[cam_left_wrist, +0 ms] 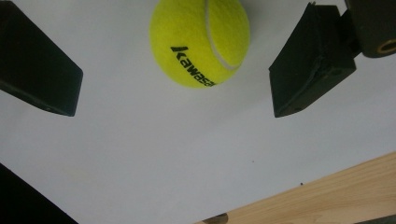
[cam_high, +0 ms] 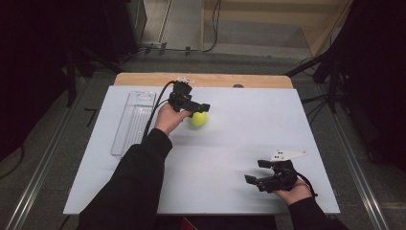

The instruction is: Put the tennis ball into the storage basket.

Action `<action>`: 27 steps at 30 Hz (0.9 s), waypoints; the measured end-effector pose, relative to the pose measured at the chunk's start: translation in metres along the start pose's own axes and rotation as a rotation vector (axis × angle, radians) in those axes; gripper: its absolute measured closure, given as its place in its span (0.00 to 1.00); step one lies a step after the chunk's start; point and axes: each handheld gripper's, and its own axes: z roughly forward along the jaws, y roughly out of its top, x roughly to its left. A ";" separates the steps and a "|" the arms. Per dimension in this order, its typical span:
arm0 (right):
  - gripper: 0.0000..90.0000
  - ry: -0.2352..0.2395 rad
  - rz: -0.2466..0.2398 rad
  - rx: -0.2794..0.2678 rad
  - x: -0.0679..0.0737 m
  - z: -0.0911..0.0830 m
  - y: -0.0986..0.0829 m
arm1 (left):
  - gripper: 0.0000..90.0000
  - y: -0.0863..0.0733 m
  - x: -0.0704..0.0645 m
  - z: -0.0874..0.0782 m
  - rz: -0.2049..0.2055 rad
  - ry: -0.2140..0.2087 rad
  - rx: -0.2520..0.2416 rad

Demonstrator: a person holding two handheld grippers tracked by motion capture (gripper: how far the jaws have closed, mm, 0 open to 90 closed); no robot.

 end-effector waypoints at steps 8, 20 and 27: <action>0.15 -0.001 -0.003 -0.004 0.000 -0.001 0.000 | 0.04 0.003 0.001 0.004 -0.009 -0.006 -0.006; 0.15 -0.001 -0.001 -0.005 -0.001 -0.001 0.000 | 0.04 -0.001 0.003 0.008 -0.009 -0.001 0.001; 0.15 -0.003 -0.003 -0.006 0.000 -0.002 0.000 | 0.04 -0.006 0.004 0.014 -0.011 -0.005 0.007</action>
